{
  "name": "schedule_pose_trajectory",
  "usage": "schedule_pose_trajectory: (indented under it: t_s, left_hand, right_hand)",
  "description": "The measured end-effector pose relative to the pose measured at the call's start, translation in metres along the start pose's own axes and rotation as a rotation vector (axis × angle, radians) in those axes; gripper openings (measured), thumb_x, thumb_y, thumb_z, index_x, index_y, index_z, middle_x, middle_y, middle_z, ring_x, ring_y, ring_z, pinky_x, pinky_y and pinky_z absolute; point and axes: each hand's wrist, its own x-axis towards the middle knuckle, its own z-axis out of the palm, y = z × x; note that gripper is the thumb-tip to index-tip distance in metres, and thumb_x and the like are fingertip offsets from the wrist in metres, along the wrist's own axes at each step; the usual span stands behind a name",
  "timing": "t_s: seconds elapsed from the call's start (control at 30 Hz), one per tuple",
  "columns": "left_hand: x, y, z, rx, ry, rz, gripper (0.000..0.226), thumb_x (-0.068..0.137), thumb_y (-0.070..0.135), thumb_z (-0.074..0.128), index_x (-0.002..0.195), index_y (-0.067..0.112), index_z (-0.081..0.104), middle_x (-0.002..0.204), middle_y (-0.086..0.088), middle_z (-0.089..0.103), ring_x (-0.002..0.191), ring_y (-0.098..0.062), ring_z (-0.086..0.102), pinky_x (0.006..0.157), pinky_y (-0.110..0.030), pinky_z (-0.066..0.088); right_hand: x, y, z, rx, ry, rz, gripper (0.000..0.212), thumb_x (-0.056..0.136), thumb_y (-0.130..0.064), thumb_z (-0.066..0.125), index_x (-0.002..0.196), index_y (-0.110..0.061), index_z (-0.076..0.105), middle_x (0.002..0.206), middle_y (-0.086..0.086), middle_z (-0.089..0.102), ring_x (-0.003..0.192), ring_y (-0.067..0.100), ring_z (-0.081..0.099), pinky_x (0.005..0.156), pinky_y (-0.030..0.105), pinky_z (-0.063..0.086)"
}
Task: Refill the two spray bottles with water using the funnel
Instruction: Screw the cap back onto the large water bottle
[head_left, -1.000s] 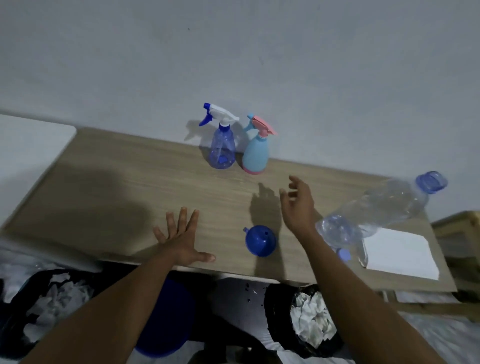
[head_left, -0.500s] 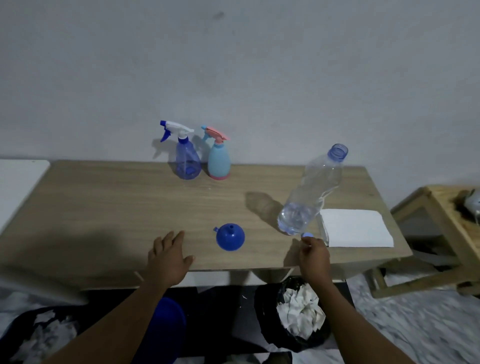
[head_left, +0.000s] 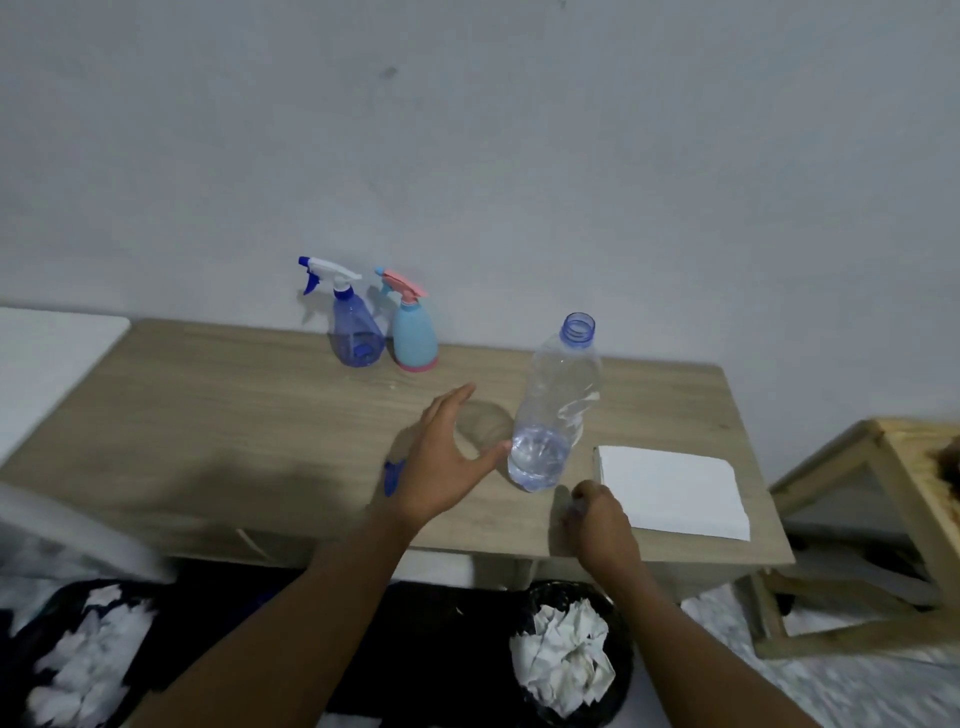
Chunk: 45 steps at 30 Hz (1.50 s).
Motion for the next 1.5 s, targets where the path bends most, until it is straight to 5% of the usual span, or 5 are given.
schedule_pose_trajectory:
  t_s: [0.33, 0.6, 0.97, 1.17, 1.5]
  left_hand:
    - [0.025, 0.071, 0.032, -0.162, -0.015, 0.014, 0.092, 0.065, 0.045, 0.090, 0.142, 0.037, 0.042, 0.131, 0.014, 0.058, 0.118, -0.005, 0.056, 0.097, -0.041, 0.054]
    - [0.019, 0.078, 0.038, -0.153, 0.014, -0.033, 0.089, 0.075, 0.031, 0.086, 0.150, 0.032, 0.037, 0.130, 0.004, 0.061, 0.116, -0.014, 0.058, 0.096, -0.043, 0.056]
    - [0.023, 0.070, 0.034, -0.182, -0.008, -0.031, 0.092, 0.068, 0.025, 0.091, 0.146, 0.034, 0.044, 0.119, 0.007, 0.066, 0.108, -0.015, 0.062, 0.089, -0.019, 0.050]
    - [0.027, 0.065, 0.030, -0.144, -0.034, -0.006, 0.094, 0.067, 0.027, 0.092, 0.144, 0.043, 0.042, 0.120, 0.007, 0.066, 0.109, -0.011, 0.063, 0.093, -0.029, 0.055]
    - [0.032, 0.060, 0.029, -0.158, -0.043, 0.019, 0.094, 0.065, 0.026, 0.093, 0.143, 0.043, 0.044, 0.114, 0.007, 0.067, 0.106, -0.011, 0.064, 0.093, -0.025, 0.052]
  right_hand:
    - [0.038, -0.082, -0.181, 0.573, 0.224, -0.403, 0.024, 0.095, -0.017, 0.066, 0.119, -0.019, 0.068, 0.116, -0.001, 0.070, 0.091, 0.014, 0.069, 0.083, 0.037, 0.060]
    - [0.037, -0.138, -0.224, 0.042, -0.017, -0.880, 0.032, 0.099, -0.020, 0.062, 0.131, -0.018, 0.064, 0.123, -0.006, 0.063, 0.097, 0.008, 0.060, 0.086, 0.020, 0.051]
    - [0.050, -0.146, -0.236, -0.060, -0.146, -0.820, 0.030, 0.098, -0.026, 0.063, 0.128, -0.020, 0.064, 0.123, -0.006, 0.064, 0.101, 0.008, 0.059, 0.088, 0.020, 0.043]
    - [0.050, -0.147, -0.222, 0.130, -0.052, -0.702, 0.028, 0.080, -0.037, 0.082, 0.094, -0.016, 0.070, 0.090, -0.003, 0.072, 0.081, 0.012, 0.066, 0.071, 0.019, 0.054]
    - [0.051, -0.141, -0.217, 0.220, -0.086, -0.702, 0.025, 0.086, -0.036, 0.077, 0.101, -0.018, 0.069, 0.099, -0.006, 0.071, 0.084, 0.011, 0.068, 0.075, 0.025, 0.055]
